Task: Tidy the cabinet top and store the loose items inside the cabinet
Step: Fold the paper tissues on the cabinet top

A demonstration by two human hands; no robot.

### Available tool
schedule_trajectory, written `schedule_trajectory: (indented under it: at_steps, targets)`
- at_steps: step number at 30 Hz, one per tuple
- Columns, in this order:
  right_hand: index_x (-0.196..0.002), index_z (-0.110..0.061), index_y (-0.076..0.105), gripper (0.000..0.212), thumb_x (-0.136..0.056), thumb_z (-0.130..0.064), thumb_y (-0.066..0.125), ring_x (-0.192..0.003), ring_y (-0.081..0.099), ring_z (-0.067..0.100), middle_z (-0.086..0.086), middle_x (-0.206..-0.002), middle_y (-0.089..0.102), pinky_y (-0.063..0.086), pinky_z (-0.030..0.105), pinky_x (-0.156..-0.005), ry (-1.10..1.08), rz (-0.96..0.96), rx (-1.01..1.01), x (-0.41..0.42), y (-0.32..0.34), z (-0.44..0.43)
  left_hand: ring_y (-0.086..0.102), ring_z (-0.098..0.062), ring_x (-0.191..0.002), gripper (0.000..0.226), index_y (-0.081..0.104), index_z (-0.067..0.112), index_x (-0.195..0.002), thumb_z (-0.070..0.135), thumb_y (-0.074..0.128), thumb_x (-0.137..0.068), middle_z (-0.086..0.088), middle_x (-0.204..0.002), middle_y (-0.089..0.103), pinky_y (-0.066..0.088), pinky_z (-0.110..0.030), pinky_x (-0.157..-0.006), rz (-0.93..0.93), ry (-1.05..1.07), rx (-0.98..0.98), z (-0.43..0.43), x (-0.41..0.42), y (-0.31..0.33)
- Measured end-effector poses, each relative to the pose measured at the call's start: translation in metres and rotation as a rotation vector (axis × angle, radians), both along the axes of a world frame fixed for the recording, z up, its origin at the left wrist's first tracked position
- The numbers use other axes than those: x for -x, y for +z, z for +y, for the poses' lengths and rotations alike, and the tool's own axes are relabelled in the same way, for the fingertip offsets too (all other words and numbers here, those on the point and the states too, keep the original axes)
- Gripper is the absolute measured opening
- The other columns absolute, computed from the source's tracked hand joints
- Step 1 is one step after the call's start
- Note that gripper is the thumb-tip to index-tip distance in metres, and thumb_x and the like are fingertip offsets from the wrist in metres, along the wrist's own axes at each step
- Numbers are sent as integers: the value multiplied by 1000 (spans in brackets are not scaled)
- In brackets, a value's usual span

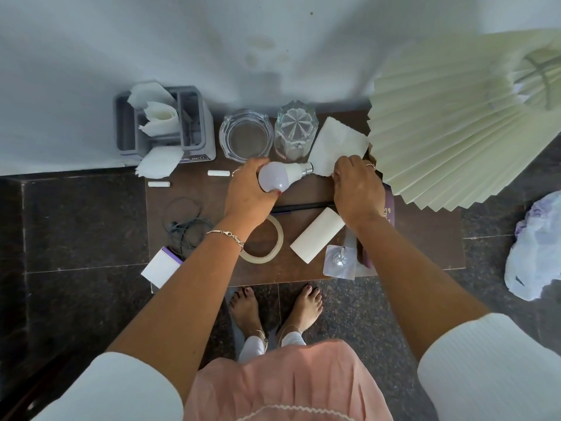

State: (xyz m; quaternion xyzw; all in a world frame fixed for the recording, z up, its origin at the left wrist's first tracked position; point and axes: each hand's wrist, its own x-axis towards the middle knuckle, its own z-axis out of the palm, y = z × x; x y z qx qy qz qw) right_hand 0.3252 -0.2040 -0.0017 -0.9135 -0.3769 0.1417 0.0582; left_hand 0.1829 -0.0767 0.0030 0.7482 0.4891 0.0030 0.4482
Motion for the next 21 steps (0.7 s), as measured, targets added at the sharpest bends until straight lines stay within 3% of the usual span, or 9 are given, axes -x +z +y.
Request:
schedule_trajectory:
  at_steps: [4, 7, 10, 15, 18, 21]
  targets:
    - [-102, -6, 55, 13, -100, -10, 42, -78, 56, 32, 12, -98, 59, 33, 35, -55, -27, -87, -58, 7, 10, -8, 55, -23, -117, 63, 52, 21, -129, 10, 78, -73, -1, -127, 57, 48, -41, -98, -4, 14, 9, -1, 0, 0]
    - [-95, -8, 55, 12, -99, -14, 45, -73, 60, 33, 10, -90, 61, 38, 34, -55, -50, -109, -102, 16, 20, -15, 56, -22, -115, 64, 51, 22, -129, 11, 78, -71, -1, -125, 58, 48, -42, -98, -13, 39, 25, -2, 1, 0]
    - [-98, -11, 55, 13, -99, -21, 48, -80, 61, 28, 6, -94, 64, 43, 35, -64, -170, -23, -207, 33, 33, -23, 55, -23, -117, 72, 48, 24, -131, 11, 80, -68, -2, -126, 58, 48, -42, -98, -21, 55, 36, -6, 2, 1]
    - [-101, -11, 57, 8, -96, -18, 55, -81, 58, 12, -19, -83, 53, 47, 26, -73, -539, 390, -542, 52, 59, -33, 47, -23, -125, 79, 42, 18, -136, 17, 83, -68, -3, -133, 51, 43, -42, -105, -14, 88, 19, -17, 7, 8]
    - [-92, -16, 57, 4, -96, -15, 57, -82, 59, 12, -5, -84, 61, 51, 32, -81, -801, 809, -758, 57, 70, -33, 45, -24, -125, 70, 43, 20, -135, 23, 78, -74, -3, -133, 48, 42, -43, -105, -27, 149, -63, -29, 10, 25]
    - [-86, -14, 55, 12, -96, -8, 54, -75, 60, 8, -4, -74, 63, 54, 30, -84, -963, 1160, -952, 62, 81, -31, 47, -24, -120, 54, 47, 24, -128, 32, 71, -79, -3, -127, 46, 44, -45, -101, -61, 257, -154, -43, 15, 46]
